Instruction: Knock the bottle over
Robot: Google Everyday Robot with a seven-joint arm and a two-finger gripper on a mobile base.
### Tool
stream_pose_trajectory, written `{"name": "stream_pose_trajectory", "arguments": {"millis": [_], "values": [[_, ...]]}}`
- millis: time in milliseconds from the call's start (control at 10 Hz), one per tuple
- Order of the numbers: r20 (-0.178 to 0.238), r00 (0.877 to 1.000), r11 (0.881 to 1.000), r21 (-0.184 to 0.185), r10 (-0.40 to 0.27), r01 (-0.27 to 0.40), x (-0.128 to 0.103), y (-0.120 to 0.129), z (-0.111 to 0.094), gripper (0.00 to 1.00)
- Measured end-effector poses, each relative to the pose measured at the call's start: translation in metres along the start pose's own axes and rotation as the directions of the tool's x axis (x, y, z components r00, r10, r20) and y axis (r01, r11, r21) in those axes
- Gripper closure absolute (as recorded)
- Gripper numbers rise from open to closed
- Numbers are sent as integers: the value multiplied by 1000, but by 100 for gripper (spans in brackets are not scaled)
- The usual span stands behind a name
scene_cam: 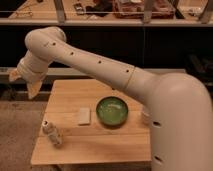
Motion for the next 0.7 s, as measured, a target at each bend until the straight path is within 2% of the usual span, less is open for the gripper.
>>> {"name": "stream_pose_trajectory", "arguments": {"millis": [200,300,400,600,700], "values": [[6,1000,1000,-1,-13,13,26,-15,6,57],[9,1000,1000,-8,-19,19,29,-15,7,66],[20,999,999,-21,-25,26,28,-9,9,78],[60,997,998,-46,-44,47,2,4,14,96],[80,995,997,-56,-57,62,-14,8,17,100]]}}
